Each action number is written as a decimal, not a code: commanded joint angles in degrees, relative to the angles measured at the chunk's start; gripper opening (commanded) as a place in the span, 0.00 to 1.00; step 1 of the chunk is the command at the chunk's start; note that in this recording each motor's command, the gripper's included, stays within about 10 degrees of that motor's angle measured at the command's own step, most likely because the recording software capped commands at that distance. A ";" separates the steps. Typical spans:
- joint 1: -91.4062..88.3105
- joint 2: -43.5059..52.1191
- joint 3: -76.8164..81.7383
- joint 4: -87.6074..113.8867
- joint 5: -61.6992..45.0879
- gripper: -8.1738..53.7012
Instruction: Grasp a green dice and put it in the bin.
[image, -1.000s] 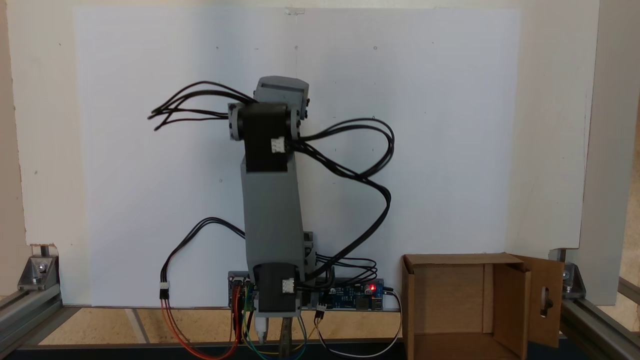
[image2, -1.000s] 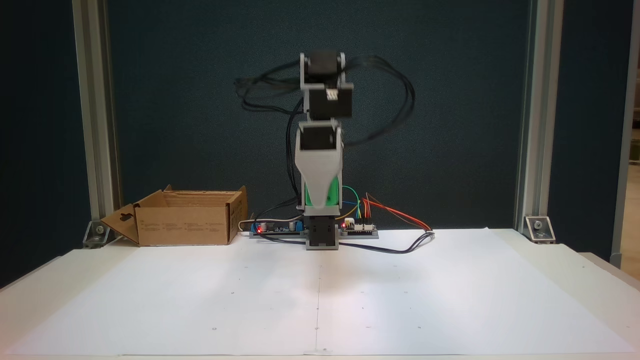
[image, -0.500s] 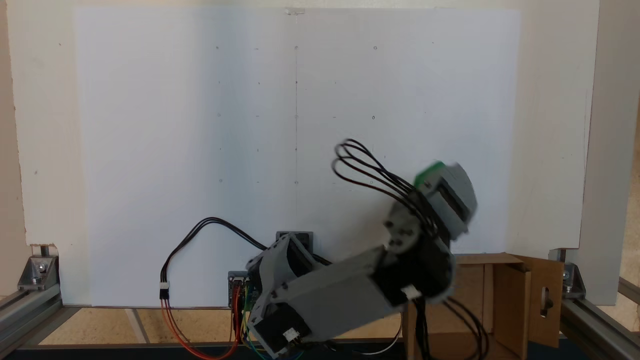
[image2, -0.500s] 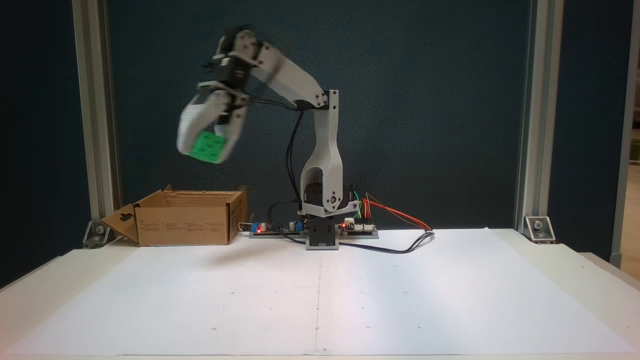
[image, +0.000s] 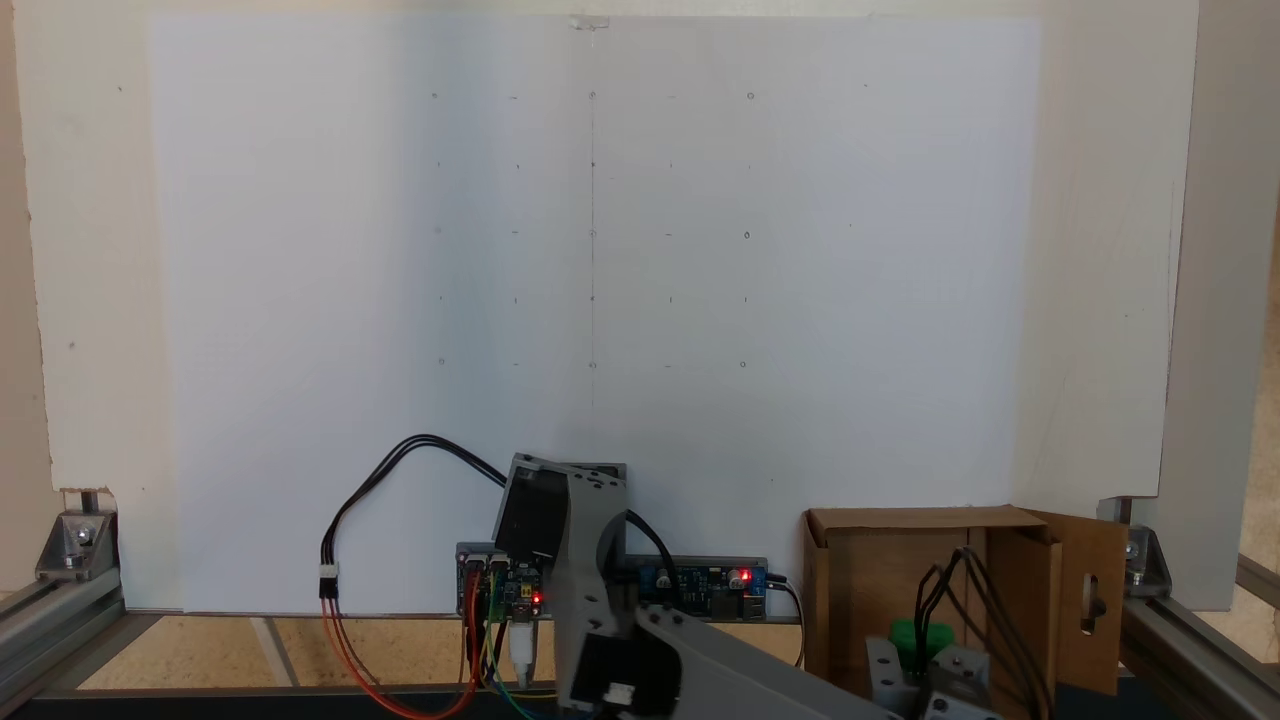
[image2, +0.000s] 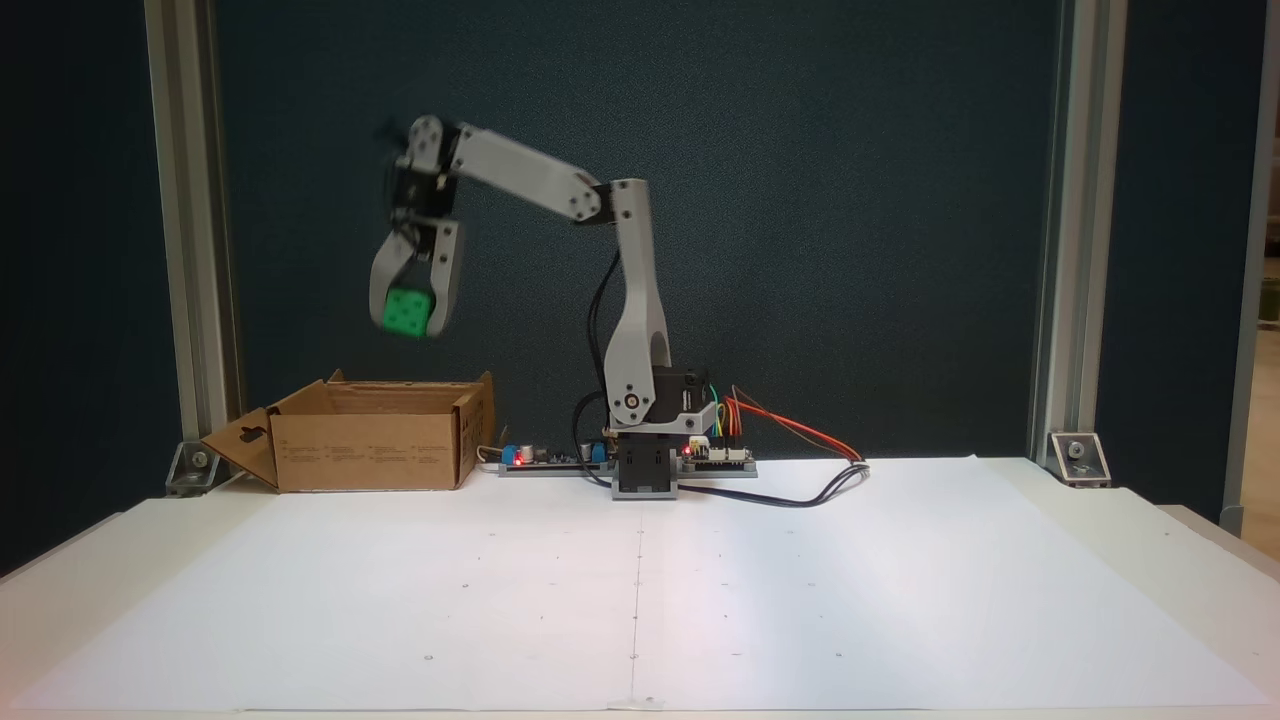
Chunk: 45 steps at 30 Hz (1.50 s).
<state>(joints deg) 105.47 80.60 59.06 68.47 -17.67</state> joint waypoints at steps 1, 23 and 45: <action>0.35 -2.99 -2.20 -0.97 -4.57 0.32; -4.83 -2.11 -0.44 -21.62 7.73 0.84; -93.32 30.67 27.69 -43.66 18.72 0.84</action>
<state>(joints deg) 17.31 107.93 87.80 31.64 -0.62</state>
